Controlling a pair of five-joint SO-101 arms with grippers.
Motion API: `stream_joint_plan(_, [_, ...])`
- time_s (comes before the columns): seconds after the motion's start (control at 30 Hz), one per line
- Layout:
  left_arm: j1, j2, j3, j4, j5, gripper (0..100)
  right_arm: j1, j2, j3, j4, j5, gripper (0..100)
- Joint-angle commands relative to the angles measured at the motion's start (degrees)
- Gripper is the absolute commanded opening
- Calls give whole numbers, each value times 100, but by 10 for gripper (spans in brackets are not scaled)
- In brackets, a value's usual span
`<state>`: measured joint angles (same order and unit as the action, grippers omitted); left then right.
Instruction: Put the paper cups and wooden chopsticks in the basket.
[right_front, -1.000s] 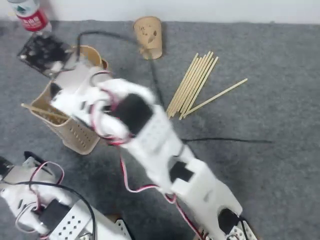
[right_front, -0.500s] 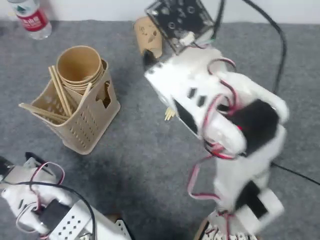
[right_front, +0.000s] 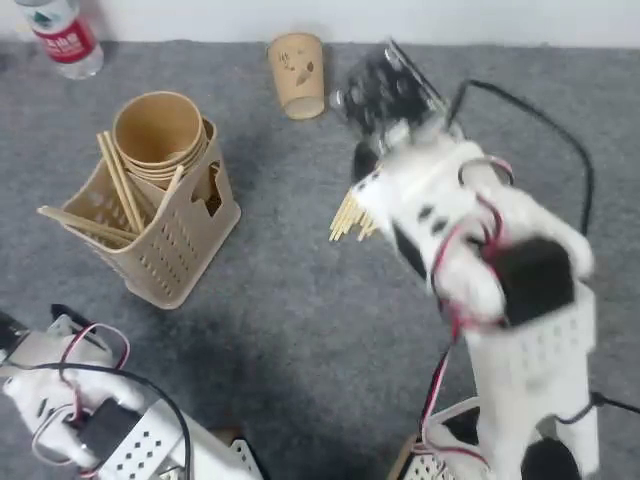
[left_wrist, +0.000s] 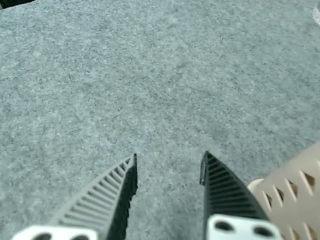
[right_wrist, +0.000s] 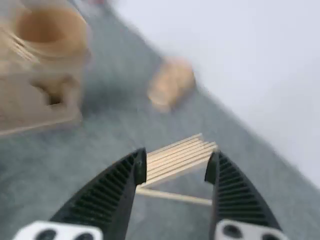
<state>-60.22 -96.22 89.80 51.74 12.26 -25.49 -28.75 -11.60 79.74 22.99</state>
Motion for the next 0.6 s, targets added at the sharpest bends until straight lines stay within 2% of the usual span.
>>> stream_joint_plan(0.0, [26, -44, -40, -141, 18, 192, 813, -127, 1908, -2062, 237, 202])
stream_joint_plan(0.1, [26, -44, -40, -141, 18, 192, 1121, -127, 3560, -3626, 273, 202])
stream_joint_plan(0.23, [246, -44, 4, -141, 9, 192, 1059, 57, 4958, -4813, 844, 202])
stream_joint_plan(0.43, [255, -44, 66, -255, 9, 192, 1200, 1490, 5055, -5367, 1424, 202])
stream_joint_plan(0.57, [255, -44, 66, -255, 9, 192, 1455, 2844, 3842, -4752, 1204, 204])
